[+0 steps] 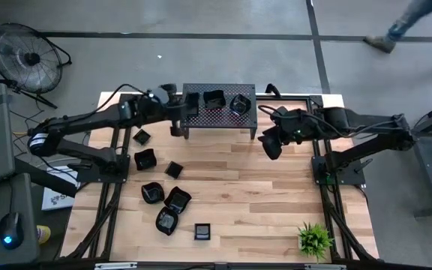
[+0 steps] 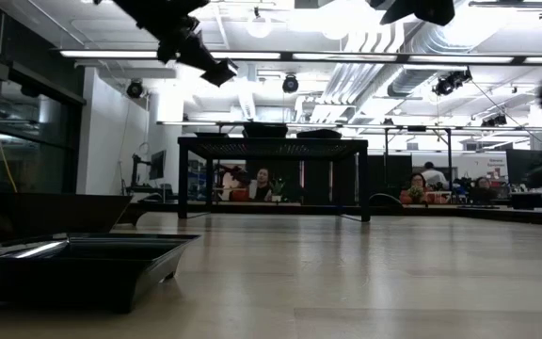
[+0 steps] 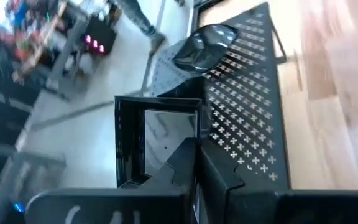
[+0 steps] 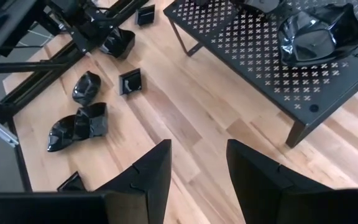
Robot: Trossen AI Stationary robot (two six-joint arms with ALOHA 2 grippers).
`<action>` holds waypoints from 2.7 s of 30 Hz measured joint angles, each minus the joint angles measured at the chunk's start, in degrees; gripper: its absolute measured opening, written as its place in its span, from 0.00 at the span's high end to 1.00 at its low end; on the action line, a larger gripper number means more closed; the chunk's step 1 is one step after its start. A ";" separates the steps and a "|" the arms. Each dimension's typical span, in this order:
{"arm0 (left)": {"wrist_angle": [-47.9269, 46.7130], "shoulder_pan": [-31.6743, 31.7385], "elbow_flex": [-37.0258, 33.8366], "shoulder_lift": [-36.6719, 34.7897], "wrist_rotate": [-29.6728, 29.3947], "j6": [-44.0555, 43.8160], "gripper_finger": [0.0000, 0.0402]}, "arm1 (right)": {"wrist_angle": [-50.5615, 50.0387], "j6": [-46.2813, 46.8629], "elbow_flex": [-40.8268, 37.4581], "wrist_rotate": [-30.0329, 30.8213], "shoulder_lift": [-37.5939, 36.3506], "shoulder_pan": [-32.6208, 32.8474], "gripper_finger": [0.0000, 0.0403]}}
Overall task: Pick & Place Mini shaped plates
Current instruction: Stack the square plate on top of the square plate on the shelf
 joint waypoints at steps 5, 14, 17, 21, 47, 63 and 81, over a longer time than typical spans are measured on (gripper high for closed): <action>-10.59 0.00 7.71 4.84 -3.52 -6.05 0.98 | -0.04 -1.18 0.00 -1.73 0.00 -0.76 0.63; -20.13 0.00 14.60 10.82 -6.11 -14.33 0.98 | -1.19 -1.42 0.00 -2.31 0.00 -0.87 0.63; -21.27 0.00 14.57 12.09 -6.08 -15.57 0.98 | -1.29 -1.42 0.00 -2.31 0.00 -0.87 0.63; -23.35 0.00 14.55 14.30 -5.68 -15.58 0.98 | -1.29 -1.42 0.00 -2.30 0.00 -0.85 0.63; -23.30 0.00 14.49 22.15 -11.46 -12.32 0.98 | -1.29 -2.52 0.00 -2.52 0.02 -0.85 0.63; -23.80 0.00 14.49 22.31 -11.10 -10.94 0.89 | -1.31 -3.13 0.00 -3.09 0.04 -0.85 0.63; -24.37 0.00 14.49 22.22 -11.02 -11.00 0.77 | -1.32 -3.13 0.01 -4.45 0.04 -0.83 0.63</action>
